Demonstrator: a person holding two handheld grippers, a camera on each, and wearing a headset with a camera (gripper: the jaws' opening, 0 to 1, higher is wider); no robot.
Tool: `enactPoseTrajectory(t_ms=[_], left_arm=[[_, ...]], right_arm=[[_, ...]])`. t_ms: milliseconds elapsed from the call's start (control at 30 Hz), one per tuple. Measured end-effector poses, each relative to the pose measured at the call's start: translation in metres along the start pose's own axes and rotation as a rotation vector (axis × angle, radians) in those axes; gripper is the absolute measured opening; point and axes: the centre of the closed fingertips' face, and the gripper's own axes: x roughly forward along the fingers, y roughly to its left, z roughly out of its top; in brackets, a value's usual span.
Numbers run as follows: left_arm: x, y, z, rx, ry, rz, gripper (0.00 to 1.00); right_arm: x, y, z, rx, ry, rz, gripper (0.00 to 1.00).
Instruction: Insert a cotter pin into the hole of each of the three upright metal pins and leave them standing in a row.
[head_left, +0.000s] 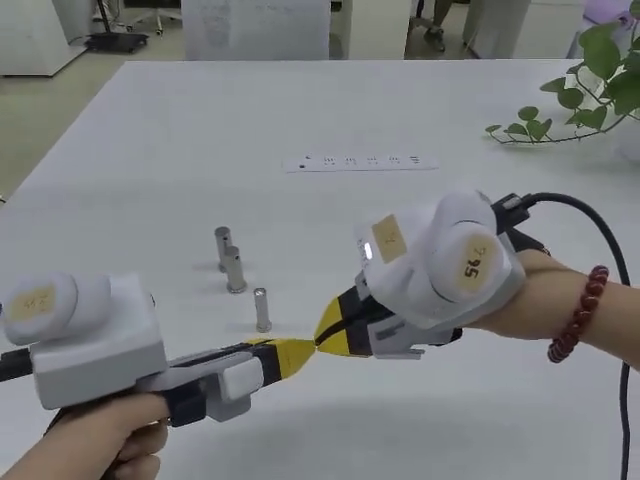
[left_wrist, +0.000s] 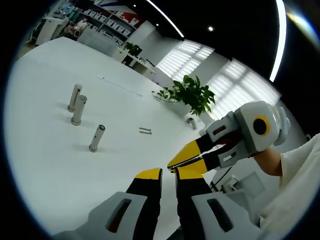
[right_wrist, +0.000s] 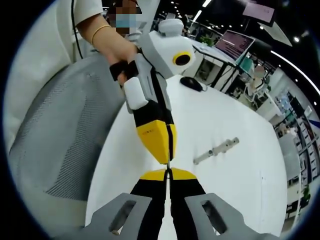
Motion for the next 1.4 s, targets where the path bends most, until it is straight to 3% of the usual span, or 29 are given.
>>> enactPoseTrajectory(t_ms=[633,1133,1400], left_arm=[[0.0033,0.0003,-0.0021,-0.016,0.014,0.003,0.01],[0.0055,-0.0005,-0.0022,0.091,0.023,0.009,0.0],[0.0037,0.0082,-0.0051,0.144,0.044,0.035,0.0]], right_arm=[[0.001,0.0003,0.0015,-0.011,0.009,-0.001,0.02],[0.0023,-0.001,-0.001,0.048,0.015,-0.003,0.04],[-0.0002,-0.0007,-0.0033,0.11,0.0,0.01,0.1]])
